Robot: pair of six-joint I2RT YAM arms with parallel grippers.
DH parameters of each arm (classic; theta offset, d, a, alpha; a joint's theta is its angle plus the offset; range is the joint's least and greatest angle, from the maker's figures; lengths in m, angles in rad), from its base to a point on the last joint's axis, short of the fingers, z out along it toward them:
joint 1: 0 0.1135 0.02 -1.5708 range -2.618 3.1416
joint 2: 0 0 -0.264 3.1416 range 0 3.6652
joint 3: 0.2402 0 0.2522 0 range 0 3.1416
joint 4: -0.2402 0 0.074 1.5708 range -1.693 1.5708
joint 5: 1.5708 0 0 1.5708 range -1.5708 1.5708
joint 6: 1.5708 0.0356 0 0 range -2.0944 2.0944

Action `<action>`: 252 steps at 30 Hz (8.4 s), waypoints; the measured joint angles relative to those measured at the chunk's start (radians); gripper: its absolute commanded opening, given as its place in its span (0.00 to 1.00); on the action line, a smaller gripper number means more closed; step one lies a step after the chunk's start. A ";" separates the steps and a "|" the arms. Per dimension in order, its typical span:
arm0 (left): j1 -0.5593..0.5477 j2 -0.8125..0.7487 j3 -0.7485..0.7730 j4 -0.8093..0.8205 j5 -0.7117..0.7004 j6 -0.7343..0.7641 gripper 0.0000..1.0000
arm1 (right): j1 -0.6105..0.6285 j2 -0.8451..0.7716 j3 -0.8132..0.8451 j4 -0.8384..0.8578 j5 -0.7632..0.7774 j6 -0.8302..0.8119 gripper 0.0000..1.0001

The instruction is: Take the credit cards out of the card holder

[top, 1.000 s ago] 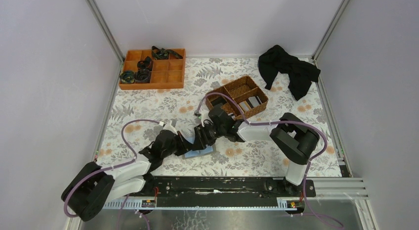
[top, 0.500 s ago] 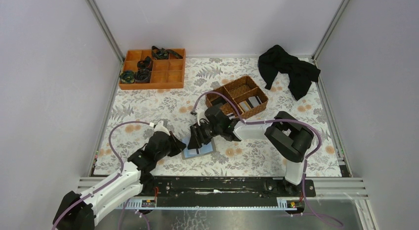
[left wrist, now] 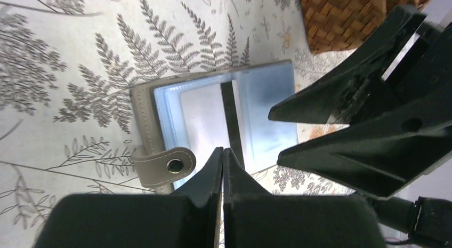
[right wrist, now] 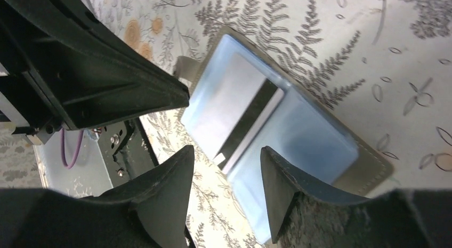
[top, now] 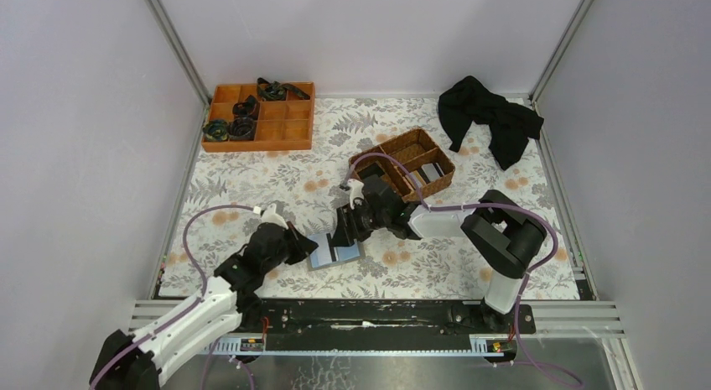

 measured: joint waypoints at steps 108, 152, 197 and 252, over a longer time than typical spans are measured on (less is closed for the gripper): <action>0.000 0.631 0.214 0.325 0.122 0.121 0.71 | -0.523 -0.285 0.355 -0.617 0.367 -0.410 0.00; 0.000 0.718 0.203 0.466 0.164 0.211 0.68 | -0.647 0.111 0.781 -1.179 0.136 -0.742 0.00; 0.008 0.760 0.203 0.526 0.209 0.214 0.67 | -0.552 0.268 0.777 -1.178 0.169 -0.697 0.24; 0.010 0.557 0.116 0.303 0.079 0.149 0.00 | -0.134 -0.164 0.020 -0.357 0.116 -0.328 0.33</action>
